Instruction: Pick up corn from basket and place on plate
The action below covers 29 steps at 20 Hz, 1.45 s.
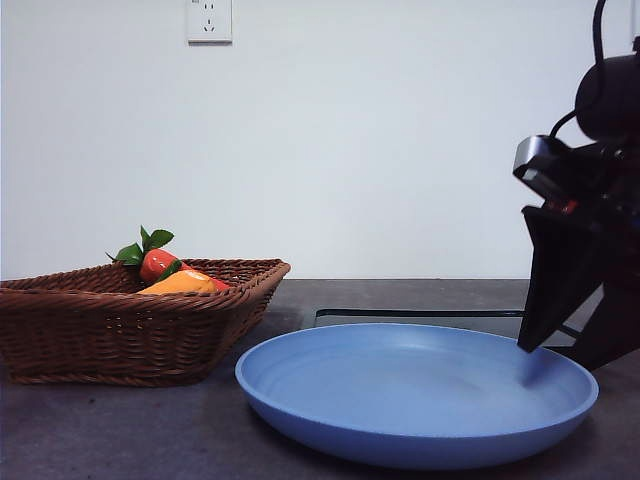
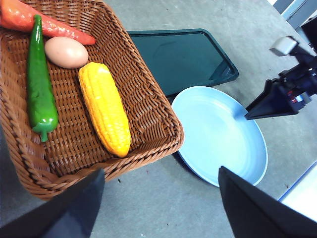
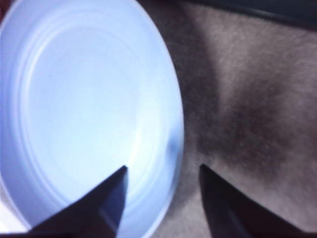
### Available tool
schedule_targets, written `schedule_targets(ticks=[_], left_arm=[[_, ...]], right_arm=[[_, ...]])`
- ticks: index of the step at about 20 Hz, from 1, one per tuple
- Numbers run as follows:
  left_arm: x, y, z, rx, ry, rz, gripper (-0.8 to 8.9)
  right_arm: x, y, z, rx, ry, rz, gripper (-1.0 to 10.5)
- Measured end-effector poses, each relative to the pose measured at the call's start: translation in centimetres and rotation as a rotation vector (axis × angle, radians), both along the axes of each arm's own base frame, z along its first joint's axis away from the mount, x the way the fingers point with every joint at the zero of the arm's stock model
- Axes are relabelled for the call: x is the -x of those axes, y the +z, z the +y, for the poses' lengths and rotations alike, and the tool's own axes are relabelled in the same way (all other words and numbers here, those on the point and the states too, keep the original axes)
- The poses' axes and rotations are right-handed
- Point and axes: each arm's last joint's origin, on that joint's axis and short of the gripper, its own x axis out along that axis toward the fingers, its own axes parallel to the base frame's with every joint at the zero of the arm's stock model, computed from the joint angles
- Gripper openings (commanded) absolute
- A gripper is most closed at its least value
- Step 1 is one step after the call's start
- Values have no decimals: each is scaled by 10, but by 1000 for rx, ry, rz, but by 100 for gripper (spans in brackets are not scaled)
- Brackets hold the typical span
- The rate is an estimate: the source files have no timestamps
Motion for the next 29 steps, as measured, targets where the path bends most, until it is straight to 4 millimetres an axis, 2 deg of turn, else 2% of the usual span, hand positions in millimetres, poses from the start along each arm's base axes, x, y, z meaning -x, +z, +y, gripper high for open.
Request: schedule_targets(ticks=[3, 8, 15, 17, 20, 24, 29], left_arm=[[0, 0, 0, 0, 0, 0, 377], [0, 0, 0, 7, 6, 1, 377], [-7, -2, 0, -27, 52, 19, 378], [-15, -5, -3, -46, 53, 39, 378], [-33, -10, -12, -61, 50, 65, 378], [-59, -14, -32, -100, 53, 72, 378], [-100, -13, -59, -223, 95, 126, 377]], right_arm=[[-1, -7, 5, 5, 16, 19, 152], [-2, -10, 6, 43, 9, 17, 1], [-2, -6, 3, 74, -27, 33, 1], [1, 6, -1, 78, -43, 17, 1], [10, 36, -11, 112, -84, -69, 1], [32, 67, -28, 105, -139, -156, 1], [55, 92, -37, 78, -170, -271, 1]])
